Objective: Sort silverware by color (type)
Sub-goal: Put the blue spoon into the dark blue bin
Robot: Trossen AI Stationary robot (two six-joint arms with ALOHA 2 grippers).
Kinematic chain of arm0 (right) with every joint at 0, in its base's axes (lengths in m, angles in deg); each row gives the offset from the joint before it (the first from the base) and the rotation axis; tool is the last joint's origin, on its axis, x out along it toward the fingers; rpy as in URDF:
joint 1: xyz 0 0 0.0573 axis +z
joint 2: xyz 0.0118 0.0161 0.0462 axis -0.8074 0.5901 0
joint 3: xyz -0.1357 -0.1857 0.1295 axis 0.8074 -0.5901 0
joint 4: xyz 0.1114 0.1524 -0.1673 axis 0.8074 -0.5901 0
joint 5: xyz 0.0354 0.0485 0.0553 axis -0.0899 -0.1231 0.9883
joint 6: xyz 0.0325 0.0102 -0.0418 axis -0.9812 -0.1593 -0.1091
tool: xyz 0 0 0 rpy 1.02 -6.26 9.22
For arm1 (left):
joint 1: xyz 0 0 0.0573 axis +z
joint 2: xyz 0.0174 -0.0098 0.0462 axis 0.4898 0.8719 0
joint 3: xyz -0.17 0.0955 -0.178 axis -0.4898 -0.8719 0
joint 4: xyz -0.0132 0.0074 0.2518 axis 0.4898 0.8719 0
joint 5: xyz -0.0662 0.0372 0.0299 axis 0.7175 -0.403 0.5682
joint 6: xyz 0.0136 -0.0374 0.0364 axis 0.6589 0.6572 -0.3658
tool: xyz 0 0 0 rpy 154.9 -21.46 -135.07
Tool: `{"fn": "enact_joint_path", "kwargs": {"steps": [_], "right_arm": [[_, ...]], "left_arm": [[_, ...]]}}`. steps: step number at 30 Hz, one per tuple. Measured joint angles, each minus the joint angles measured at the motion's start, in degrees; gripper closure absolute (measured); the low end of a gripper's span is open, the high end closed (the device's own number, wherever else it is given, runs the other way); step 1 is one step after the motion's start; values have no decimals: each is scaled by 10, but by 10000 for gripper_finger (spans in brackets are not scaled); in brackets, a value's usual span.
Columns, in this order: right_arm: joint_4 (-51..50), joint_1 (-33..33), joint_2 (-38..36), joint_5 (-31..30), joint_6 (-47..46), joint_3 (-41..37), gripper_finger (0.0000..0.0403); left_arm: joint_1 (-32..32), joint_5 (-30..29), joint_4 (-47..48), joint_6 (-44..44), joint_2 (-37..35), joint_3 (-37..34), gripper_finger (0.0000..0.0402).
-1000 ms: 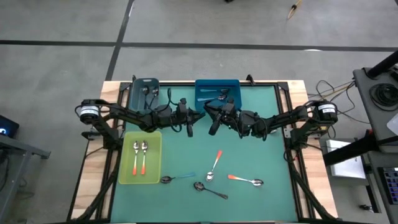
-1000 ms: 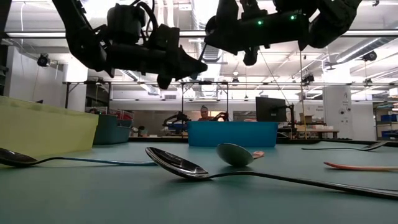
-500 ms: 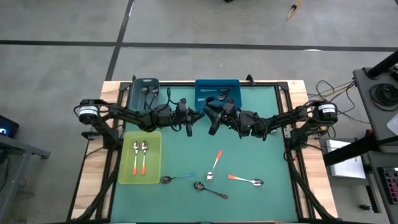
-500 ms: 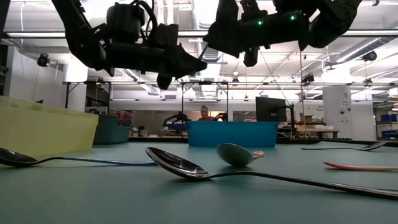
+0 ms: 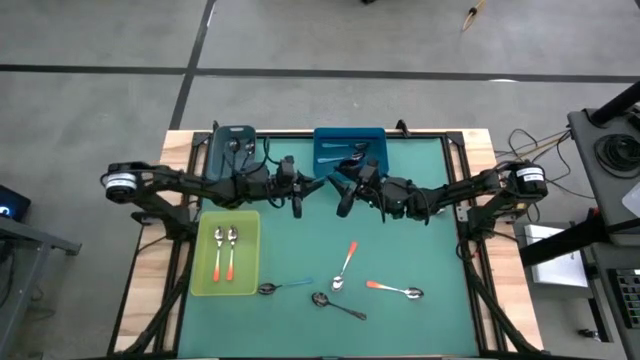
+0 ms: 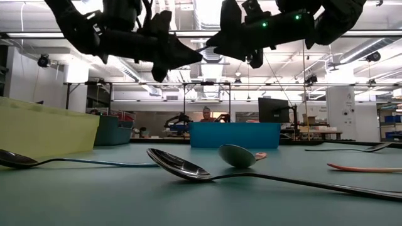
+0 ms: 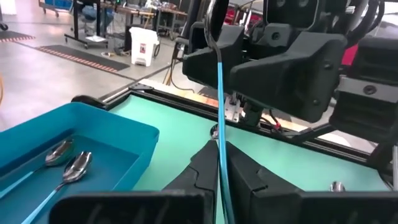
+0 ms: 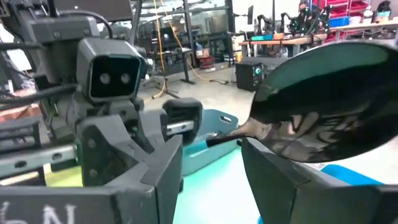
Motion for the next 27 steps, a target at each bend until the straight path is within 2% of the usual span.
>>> {"fn": "enact_joint_path", "kwargs": {"steps": [9,20,27], "right_arm": [[-91,0,0,0,-6,0,246],[-187,0,0,0,-16,0,259],[-292,0,0,1,-22,0,258]], "left_arm": [[0,3,111,0,-61,0,401],[0,6,167,0,-103,0,401],[0,6,177,5,-106,0,401]]}}
